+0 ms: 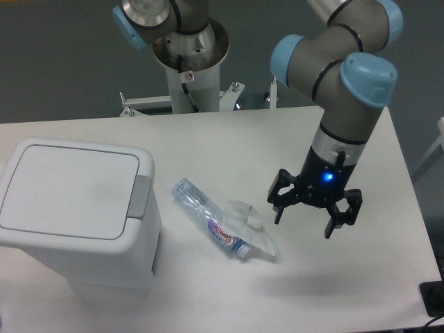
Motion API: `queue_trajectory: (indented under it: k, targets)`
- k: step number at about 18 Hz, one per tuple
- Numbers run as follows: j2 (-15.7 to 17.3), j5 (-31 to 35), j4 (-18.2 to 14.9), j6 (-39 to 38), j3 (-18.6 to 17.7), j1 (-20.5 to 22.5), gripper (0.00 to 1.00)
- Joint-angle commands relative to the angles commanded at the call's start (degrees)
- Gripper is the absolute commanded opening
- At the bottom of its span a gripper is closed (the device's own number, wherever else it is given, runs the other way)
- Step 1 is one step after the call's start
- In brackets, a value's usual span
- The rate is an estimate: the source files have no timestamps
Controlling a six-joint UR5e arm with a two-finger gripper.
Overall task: Open the trash can
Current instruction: 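Move the gripper over the table toward the trash can's grey side button, then press the gripper finger down on the trash can's grey button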
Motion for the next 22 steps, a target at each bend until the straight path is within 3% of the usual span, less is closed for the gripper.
queue_trajectory:
  k: [4,9,12,22]
  targets:
    - [1.5,-4.7,0.0,-7.0,0.6,-1.5,1.0]
    - [4.4,-6.5,0.2,-16.0,-0.1,-8.6,1.0]
    - [5.5,-6.2,0.3,-20.5,-0.3,-10.4,1.0]
    - [6.4,-5.7,0.8,-20.4,-1.5,-12.0,1.0]
